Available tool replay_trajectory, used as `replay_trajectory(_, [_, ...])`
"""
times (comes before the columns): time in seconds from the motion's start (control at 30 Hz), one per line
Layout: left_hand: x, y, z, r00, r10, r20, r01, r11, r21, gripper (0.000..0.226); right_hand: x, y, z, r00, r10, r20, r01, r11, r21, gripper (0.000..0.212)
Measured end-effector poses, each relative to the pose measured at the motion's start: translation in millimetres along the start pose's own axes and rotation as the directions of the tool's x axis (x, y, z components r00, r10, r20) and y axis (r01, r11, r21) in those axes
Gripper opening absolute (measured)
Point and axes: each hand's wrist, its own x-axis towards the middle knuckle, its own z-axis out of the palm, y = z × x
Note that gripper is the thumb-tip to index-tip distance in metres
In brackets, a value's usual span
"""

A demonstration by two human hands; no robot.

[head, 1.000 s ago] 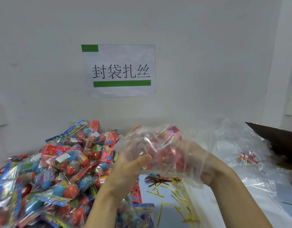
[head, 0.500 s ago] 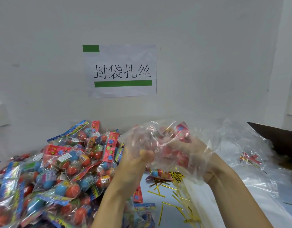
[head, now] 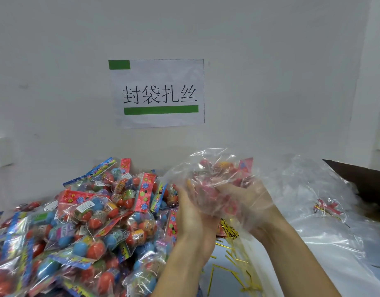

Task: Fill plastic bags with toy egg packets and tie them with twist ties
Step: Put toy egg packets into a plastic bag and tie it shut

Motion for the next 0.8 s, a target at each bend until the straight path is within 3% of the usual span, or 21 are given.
replay_trajectory(0.13, [0.6, -9.6, -1.8, 0.982, -0.016, -0.187, 0.005, 0.998, -0.057, 0.056, 0.9, 4.3, 6.5, 0.997, -0.044, -0.060, 0.048, 0.996, 0.070, 0.019])
replay_trajectory(0.23, [-2.5, -8.6, -1.2, 0.985, -0.032, -0.168, 0.022, 0.998, -0.064, 0.029, -1.7, 2.0, 4.9, 0.997, 0.004, -0.072, 0.005, 0.993, 0.117, 0.023])
replay_trajectory(0.3, [-3.3, -8.9, -1.4, 0.995, -0.037, -0.096, 0.039, 0.999, 0.026, 0.013, -2.4, -0.2, 2.5, 0.992, 0.060, -0.108, -0.047, 0.992, 0.120, 0.023])
replay_trajectory(0.47, [0.1, -10.8, -5.4, 0.988, 0.031, -0.150, -0.002, 0.983, 0.185, 0.015, -2.1, -2.8, -1.2, 0.969, 0.225, -0.100, -0.211, 0.968, 0.136, 0.016])
replay_trajectory(0.53, [-0.1, -9.3, -6.6, 0.980, 0.064, -0.187, -0.018, 0.971, 0.236, 0.018, -2.8, -0.1, -0.5, 0.972, 0.218, -0.086, -0.207, 0.971, 0.117, 0.017])
replay_trajectory(0.6, [0.6, -10.0, -9.7, 0.966, 0.126, -0.227, -0.027, 0.917, 0.397, 0.021, -1.3, 2.9, -2.2, 0.987, 0.142, -0.081, -0.133, 0.985, 0.109, 0.029])
replay_trajectory(0.7, [1.5, -11.5, -15.4, 0.942, 0.212, -0.260, 0.005, 0.765, 0.644, 0.022, -3.4, 1.2, -5.5, 0.995, 0.062, -0.076, -0.049, 0.986, 0.157, 0.019])
replay_trajectory(0.8, [-0.6, -7.7, -17.1, 0.972, 0.147, -0.181, 0.029, 0.692, 0.721, 0.020, -4.1, -4.8, -8.4, 0.995, 0.005, -0.096, 0.018, 0.971, 0.239, 0.014])
